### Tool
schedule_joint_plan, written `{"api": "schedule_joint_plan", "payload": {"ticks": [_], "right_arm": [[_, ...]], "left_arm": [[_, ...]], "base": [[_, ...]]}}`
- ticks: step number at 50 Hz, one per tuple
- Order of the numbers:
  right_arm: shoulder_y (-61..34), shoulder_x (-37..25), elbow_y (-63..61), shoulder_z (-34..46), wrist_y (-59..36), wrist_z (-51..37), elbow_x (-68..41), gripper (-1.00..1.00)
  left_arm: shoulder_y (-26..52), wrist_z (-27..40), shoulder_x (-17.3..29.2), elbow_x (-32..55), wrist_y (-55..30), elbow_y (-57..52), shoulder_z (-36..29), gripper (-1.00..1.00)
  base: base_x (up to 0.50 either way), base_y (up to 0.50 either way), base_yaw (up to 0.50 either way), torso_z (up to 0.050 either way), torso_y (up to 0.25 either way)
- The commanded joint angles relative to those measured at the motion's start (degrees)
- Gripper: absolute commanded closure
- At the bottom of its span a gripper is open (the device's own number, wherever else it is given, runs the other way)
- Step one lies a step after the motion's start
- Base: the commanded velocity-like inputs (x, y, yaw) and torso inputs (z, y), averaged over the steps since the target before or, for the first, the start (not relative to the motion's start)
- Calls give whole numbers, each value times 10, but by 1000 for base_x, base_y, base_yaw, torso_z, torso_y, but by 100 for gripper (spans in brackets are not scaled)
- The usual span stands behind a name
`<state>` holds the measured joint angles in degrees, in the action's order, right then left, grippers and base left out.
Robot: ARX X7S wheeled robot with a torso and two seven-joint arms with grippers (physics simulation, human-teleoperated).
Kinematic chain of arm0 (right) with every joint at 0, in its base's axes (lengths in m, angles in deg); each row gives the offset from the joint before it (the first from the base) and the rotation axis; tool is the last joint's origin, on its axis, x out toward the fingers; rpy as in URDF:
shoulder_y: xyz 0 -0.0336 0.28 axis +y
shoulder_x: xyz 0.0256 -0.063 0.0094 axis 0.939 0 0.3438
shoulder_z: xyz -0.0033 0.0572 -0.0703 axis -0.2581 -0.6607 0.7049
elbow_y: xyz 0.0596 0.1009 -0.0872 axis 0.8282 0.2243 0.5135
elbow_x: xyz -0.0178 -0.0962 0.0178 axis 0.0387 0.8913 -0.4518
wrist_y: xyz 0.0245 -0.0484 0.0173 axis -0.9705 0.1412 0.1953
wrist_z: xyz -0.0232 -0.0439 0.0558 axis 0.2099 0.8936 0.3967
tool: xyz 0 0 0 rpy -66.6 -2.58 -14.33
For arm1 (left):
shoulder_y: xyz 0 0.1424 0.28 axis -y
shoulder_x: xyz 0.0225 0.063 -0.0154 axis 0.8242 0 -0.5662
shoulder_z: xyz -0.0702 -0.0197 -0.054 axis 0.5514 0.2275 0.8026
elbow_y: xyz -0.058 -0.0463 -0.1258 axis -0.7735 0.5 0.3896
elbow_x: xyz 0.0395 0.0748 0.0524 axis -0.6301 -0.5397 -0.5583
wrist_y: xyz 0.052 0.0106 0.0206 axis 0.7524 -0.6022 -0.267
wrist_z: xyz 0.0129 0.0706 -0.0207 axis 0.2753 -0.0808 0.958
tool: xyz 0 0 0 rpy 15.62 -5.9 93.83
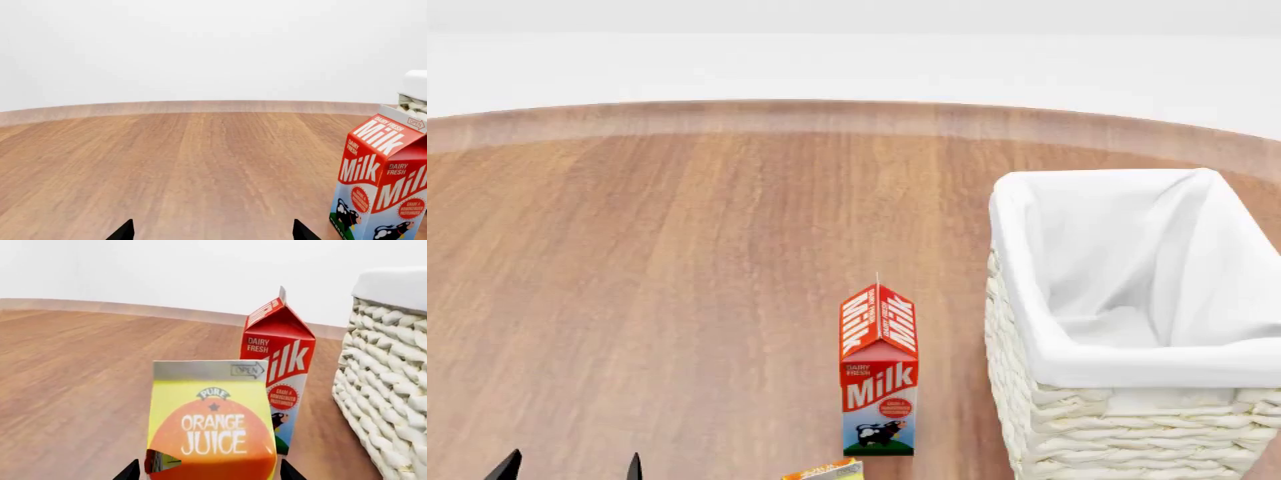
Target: Pick up the orange juice, and put it in the basket.
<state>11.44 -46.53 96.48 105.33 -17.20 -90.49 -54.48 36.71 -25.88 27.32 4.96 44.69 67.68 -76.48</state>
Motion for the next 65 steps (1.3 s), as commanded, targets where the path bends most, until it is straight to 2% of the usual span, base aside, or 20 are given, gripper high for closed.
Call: {"api": "schedule_joint_plan", "payload": {"ticks": [1, 9, 10, 19, 26, 37, 58, 65], "right_arm": [[-9, 2, 14, 5, 7, -3, -5, -100], [-10, 0, 17, 11, 10, -8, -3, -100], [-9, 0, 18, 12, 12, -5, -6, 100], [0, -9, -20, 18, -5, -13, -6, 100], [22, -29, -116, 21, -48, -19, -16, 100], [34, -42, -166, 26, -69, -24, -21, 100], [62, -92, -362, 26, -160, -55, -19, 100], [66, -98, -394, 27, -172, -61, -19, 100]], "left_arm": [[1, 2, 2, 2, 1, 0, -3, -100], [1, 4, 3, 3, 1, 0, -4, -100], [1, 4, 3, 3, 1, 0, -4, -100], [2, 5, 5, 5, 2, 1, -6, -100], [2, 7, 6, 6, 3, 1, -8, -100], [2, 9, 7, 7, 3, 1, -10, -100], [3, 12, 10, 10, 5, 1, -14, -100], [4, 13, 11, 11, 5, 2, -15, -100]], "base": [[0, 0, 0, 0, 0], [0, 0, 0, 0, 0], [0, 0, 0, 0, 0], [0, 0, 0, 0, 0], [0, 0, 0, 0, 1], [0, 0, 0, 0, 0], [0, 0, 0, 0, 0], [0, 0, 0, 0, 1]]}}
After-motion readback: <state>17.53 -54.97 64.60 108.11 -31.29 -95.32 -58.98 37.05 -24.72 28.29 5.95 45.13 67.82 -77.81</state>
